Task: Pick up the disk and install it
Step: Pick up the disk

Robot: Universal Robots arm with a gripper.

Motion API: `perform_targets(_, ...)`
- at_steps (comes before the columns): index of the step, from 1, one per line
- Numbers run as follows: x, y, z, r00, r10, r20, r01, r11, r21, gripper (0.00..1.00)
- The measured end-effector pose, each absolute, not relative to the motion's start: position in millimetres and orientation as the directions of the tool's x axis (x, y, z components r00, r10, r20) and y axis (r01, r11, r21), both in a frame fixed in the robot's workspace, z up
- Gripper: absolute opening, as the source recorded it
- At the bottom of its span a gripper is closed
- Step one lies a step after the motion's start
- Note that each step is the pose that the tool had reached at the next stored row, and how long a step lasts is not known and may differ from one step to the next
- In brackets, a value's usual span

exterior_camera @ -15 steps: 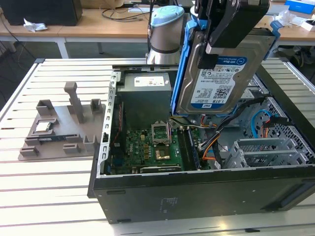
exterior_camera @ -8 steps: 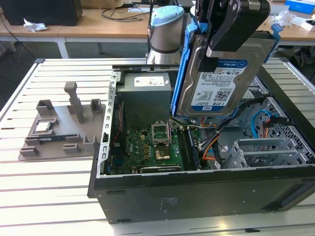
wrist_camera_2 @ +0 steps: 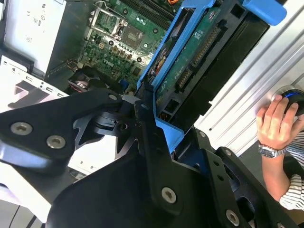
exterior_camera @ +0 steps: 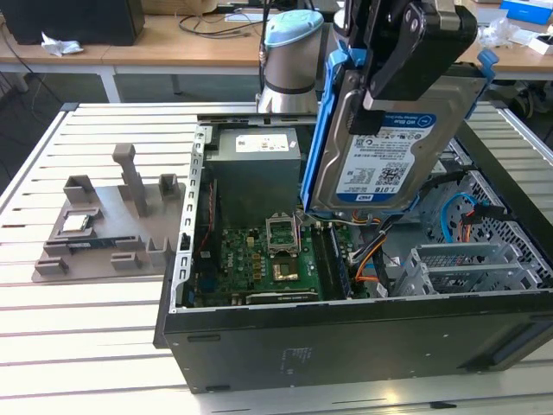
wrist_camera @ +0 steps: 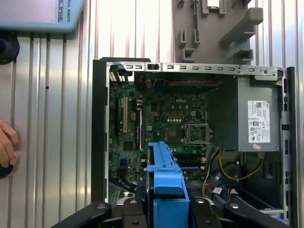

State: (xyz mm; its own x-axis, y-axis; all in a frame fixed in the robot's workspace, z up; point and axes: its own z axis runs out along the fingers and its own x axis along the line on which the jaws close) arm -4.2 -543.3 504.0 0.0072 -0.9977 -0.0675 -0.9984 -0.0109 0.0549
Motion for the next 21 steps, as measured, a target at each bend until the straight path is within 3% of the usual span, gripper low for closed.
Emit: perform_targets(21, 3.6, -561.0, 494.8, 0.007, -0.998, -0.067, -0.998, -0.011, 0.055, 0.37)
